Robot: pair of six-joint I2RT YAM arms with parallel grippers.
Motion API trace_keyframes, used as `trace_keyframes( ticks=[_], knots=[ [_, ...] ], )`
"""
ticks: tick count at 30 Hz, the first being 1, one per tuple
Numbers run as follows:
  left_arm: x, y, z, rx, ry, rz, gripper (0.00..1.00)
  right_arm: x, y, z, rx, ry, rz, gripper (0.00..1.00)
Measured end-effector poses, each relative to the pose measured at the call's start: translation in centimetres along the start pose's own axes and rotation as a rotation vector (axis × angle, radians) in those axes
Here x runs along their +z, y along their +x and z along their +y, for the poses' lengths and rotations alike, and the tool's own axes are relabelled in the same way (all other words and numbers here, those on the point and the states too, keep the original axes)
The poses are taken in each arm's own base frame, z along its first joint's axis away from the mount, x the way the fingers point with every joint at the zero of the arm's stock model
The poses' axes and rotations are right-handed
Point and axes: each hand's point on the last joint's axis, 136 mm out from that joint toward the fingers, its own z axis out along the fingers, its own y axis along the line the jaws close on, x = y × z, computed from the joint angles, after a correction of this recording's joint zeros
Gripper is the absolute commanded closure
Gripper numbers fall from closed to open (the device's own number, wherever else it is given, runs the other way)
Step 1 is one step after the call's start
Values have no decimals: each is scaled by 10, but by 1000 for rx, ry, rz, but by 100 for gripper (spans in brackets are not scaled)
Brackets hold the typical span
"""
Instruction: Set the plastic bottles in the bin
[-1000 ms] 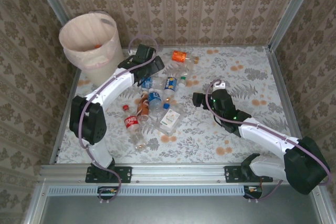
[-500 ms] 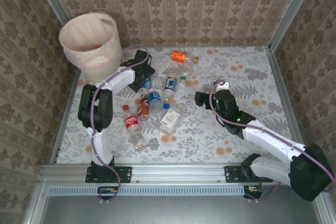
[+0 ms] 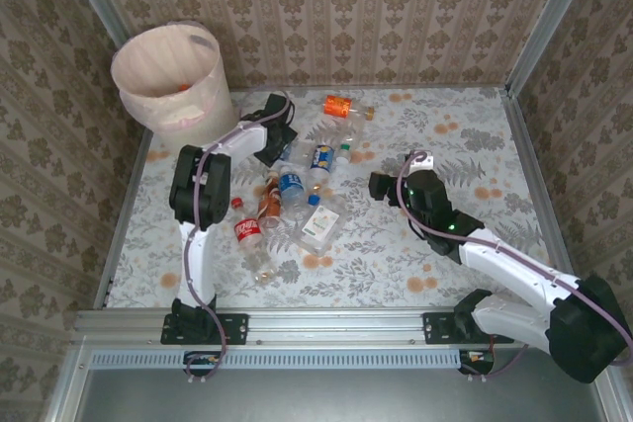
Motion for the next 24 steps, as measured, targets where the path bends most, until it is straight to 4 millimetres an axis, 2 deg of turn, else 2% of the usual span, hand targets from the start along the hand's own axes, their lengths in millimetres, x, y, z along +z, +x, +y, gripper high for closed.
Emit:
trace_keyframes(
  ticks=[4, 6, 15, 18, 24],
  knots=[
    [4, 0, -8, 1, 23, 3, 44, -1, 3, -3, -5, 8, 1, 0],
    [4, 0, -10, 6, 31, 6, 47, -1, 4, -4, -6, 10, 3, 0],
    [-2, -6, -28, 163, 127, -21, 48, -2, 5, -4, -10, 7, 0, 0],
    [-15, -14, -35, 245, 153, -50, 48, -3, 6, -5, -19, 4, -4, 0],
    [-70, -38, -61, 392, 238, -161, 48, -6, 5, -4, -26, -13, -14, 0]
  ],
)
